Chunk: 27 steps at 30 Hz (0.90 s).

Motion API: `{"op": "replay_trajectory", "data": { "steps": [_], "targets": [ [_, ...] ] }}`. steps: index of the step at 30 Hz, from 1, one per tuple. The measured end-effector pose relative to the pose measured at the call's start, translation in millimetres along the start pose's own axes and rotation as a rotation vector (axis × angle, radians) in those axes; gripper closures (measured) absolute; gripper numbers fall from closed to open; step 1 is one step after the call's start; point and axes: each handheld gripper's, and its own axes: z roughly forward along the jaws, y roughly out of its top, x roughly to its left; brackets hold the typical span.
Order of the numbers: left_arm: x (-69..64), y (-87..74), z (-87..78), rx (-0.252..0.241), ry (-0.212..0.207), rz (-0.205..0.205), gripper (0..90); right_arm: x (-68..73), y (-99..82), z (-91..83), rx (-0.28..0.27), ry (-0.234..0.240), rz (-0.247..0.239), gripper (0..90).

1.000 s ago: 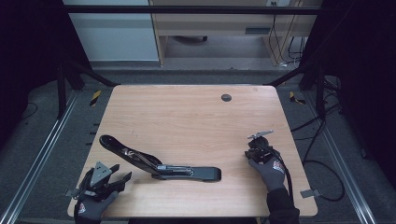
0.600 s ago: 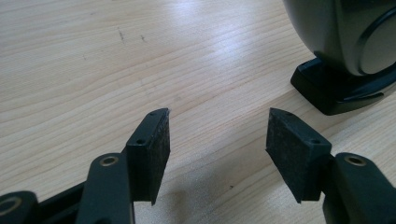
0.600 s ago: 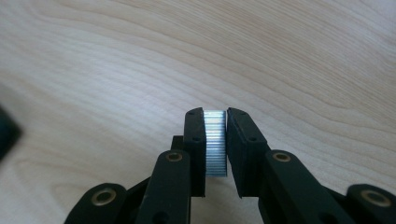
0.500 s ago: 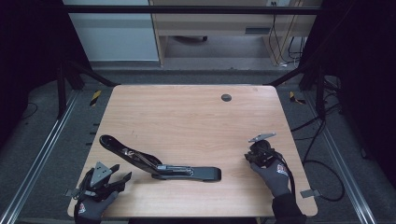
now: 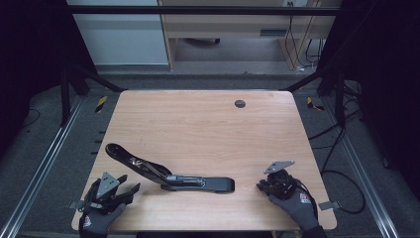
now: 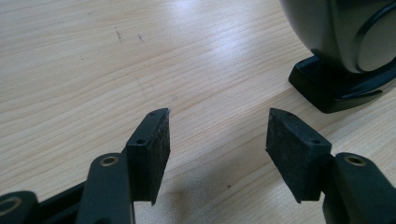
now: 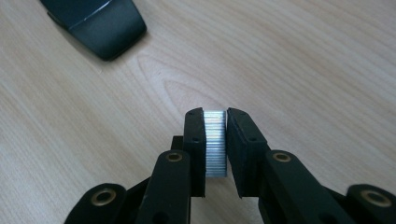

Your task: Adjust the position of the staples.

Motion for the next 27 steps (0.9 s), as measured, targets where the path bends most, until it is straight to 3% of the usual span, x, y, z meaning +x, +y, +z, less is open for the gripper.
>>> {"op": "replay_trajectory", "data": {
  "steps": [9, 14, 16, 27],
  "targets": [
    [0.0, -0.1, -0.1, 0.0, -0.001, 0.0, 39.5, 3.9, -3.5, 3.2, 0.008, -0.002, -0.033, 77.6],
    [0.1, -0.2, -0.1, -0.001, -0.002, -0.001, 39.4, 3.2, -0.1, 0.2, -0.003, -0.007, -0.06, 71.6],
    [0.0, -0.2, 0.1, 0.0, -0.002, -0.001, 39.4, 4.5, 4.6, -4.0, 0.009, 0.005, -0.035, 70.4],
    [0.0, -0.3, 0.3, 0.002, -0.007, -0.002, 39.4, 2.5, 27.7, -8.6, 0.165, 0.02, -0.051, 71.8]
  ]
}}
